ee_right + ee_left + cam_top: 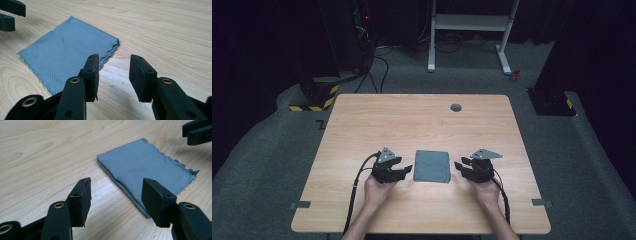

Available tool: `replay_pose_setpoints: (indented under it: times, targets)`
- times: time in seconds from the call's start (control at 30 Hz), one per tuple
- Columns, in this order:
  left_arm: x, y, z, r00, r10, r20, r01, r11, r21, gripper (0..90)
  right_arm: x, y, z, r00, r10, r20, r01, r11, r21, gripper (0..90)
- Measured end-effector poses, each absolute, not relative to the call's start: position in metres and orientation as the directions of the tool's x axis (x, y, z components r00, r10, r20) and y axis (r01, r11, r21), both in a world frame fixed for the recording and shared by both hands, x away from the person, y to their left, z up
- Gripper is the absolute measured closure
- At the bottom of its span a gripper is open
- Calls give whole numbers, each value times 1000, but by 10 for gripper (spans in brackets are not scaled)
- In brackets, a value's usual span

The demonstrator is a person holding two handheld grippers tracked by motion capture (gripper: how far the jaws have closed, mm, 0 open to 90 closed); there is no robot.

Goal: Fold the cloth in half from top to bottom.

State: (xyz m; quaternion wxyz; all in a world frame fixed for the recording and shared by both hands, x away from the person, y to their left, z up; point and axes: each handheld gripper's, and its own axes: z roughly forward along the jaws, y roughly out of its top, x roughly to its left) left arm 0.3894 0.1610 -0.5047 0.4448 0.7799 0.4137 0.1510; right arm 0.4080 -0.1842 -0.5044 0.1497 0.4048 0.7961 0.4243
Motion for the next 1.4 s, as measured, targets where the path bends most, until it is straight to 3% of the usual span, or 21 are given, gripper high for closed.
replay_pose_setpoints:
  times: [1.4]
  targets:
    - [356,220,-502,529,831,-175,501,-140,854,400,373,-227,-490,-606,784,133,472,220,854,533]
